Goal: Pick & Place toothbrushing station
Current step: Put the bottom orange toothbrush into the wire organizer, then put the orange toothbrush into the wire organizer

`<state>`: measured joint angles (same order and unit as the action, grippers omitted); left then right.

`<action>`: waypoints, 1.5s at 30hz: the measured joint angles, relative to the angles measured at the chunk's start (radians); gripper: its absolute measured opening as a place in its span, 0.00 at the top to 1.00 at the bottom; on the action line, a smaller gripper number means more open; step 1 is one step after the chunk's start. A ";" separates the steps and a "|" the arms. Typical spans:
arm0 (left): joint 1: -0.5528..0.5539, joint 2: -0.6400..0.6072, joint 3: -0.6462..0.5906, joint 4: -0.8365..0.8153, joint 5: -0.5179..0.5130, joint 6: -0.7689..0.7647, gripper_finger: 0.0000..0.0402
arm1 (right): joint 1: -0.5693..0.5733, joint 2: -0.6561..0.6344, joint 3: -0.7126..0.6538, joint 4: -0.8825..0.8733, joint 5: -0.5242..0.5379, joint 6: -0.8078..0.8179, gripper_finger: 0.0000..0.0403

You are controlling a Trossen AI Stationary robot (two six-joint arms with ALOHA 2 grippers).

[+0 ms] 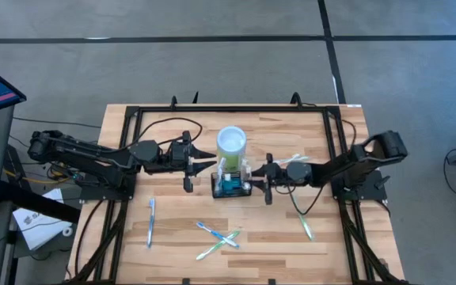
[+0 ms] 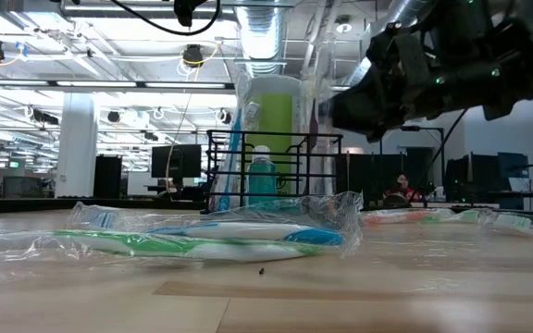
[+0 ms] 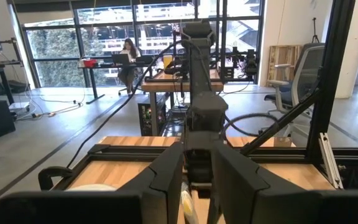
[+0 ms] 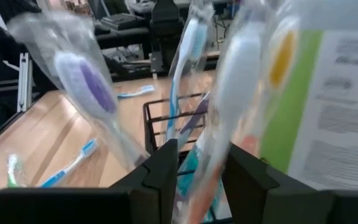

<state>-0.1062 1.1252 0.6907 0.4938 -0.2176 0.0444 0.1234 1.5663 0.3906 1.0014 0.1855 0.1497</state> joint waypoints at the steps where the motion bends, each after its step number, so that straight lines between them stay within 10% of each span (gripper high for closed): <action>1: 0.000 0.000 0.000 0.000 0.000 0.000 0.80 | 0.000 -0.016 -0.008 -0.004 0.000 0.000 0.73; 9: 0.000 0.000 0.000 0.000 0.000 0.000 0.80 | 0.000 -0.122 -0.056 -0.064 0.000 -0.002 0.73; 28: 0.000 0.000 0.000 -0.001 0.005 0.001 0.80 | -0.040 -0.499 -0.057 -0.801 0.134 0.130 0.73; 45: 0.000 0.000 0.000 -0.001 0.002 0.003 0.80 | -0.211 -0.514 0.079 -1.393 0.107 0.094 0.73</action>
<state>-0.1062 1.1252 0.6907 0.4931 -0.2154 0.0471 -0.0881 1.0519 0.4695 -0.3920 0.2922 0.2441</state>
